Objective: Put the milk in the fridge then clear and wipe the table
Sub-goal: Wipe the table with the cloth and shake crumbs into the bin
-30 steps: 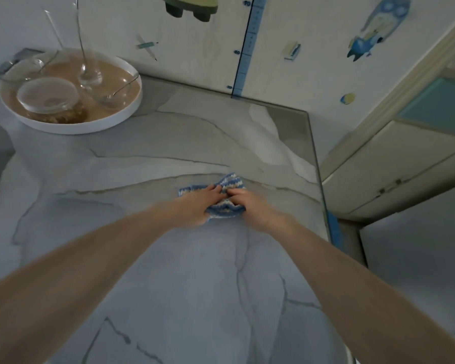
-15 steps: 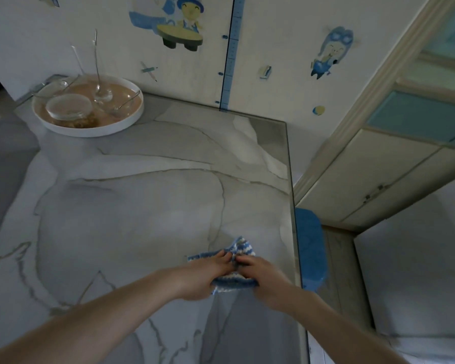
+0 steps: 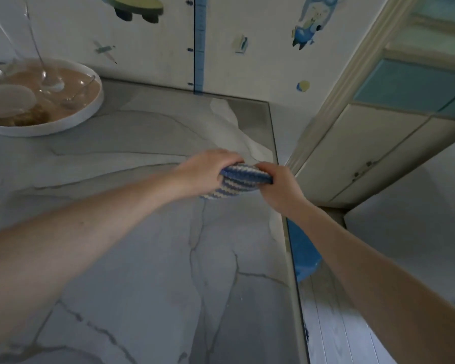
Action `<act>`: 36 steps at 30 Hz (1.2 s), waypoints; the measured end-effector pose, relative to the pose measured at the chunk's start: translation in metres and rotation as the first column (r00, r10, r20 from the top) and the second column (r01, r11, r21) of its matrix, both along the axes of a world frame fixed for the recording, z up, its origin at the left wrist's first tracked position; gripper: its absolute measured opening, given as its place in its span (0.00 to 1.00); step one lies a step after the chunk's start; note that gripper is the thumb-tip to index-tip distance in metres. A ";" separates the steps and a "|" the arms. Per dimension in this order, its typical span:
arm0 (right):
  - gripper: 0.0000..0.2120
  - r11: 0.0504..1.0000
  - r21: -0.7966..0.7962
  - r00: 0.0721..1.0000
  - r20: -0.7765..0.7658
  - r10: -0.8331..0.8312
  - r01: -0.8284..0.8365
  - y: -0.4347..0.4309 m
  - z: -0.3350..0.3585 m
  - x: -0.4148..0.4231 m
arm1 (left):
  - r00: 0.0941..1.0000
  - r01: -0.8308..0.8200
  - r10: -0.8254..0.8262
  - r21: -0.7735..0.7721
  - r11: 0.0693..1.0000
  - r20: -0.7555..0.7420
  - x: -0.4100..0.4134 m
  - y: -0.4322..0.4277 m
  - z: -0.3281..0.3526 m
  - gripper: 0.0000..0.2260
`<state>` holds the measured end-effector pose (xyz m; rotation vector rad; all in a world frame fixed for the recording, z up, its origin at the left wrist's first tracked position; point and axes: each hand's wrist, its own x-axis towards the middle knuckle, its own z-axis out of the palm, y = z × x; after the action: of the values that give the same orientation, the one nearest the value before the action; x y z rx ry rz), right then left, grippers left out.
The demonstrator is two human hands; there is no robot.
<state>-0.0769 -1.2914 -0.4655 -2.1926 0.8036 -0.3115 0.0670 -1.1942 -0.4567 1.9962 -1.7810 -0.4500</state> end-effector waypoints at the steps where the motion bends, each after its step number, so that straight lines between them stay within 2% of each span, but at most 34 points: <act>1: 0.15 0.999 -0.042 1.000 0.006 -0.010 0.011 -0.013 -0.005 0.009 | 0.999 -0.011 0.010 0.024 1.000 0.045 0.009 -0.013 -0.007 0.19; 4: 0.17 0.986 -0.162 0.990 -0.137 0.019 -0.041 -0.037 -0.033 0.023 | 0.991 -0.003 -0.012 0.114 0.993 0.132 0.017 -0.035 -0.034 0.17; 8: 0.25 0.982 -0.111 0.925 -0.364 0.105 -0.155 -0.033 -0.072 0.003 | 0.962 0.105 -0.182 0.340 0.935 0.202 -0.004 -0.041 -0.082 0.26; 11: 0.28 0.990 -0.088 0.932 -0.355 0.068 -0.106 -0.013 -0.078 -0.024 | 0.932 0.128 -0.244 0.386 0.914 0.267 -0.020 -0.032 -0.094 0.28; 23: 0.26 0.970 -0.035 0.889 -0.408 0.205 -0.240 0.073 -0.063 -0.102 | 0.937 0.237 -0.322 0.434 0.869 0.133 -0.095 0.067 -0.089 0.28; 28: 0.20 0.943 -0.053 0.833 -0.488 0.262 -0.327 0.103 -0.049 -0.126 | 0.955 0.284 -0.293 0.444 0.850 -0.050 -0.122 0.101 -0.087 0.24; 31: 0.15 0.955 0.013 0.799 -0.545 0.254 -0.295 0.109 -0.036 -0.133 | 0.963 0.263 -0.205 0.448 0.855 -0.174 -0.132 0.119 -0.078 0.21; 34: 0.13 0.967 -0.027 0.839 -0.504 0.204 -0.252 0.107 -0.014 -0.129 | 0.961 0.159 -0.054 0.382 0.911 -0.270 -0.131 0.129 -0.051 0.15; 36: 0.12 0.968 -0.083 0.884 -0.431 0.181 -0.238 0.108 0.004 -0.116 | 0.961 0.042 0.045 0.308 0.951 -0.272 -0.121 0.135 -0.031 0.12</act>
<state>-0.1927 -1.1837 -0.4614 -2.4895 0.7757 0.2355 -0.0543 -1.0591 -0.4877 2.0140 -1.6109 -1.0129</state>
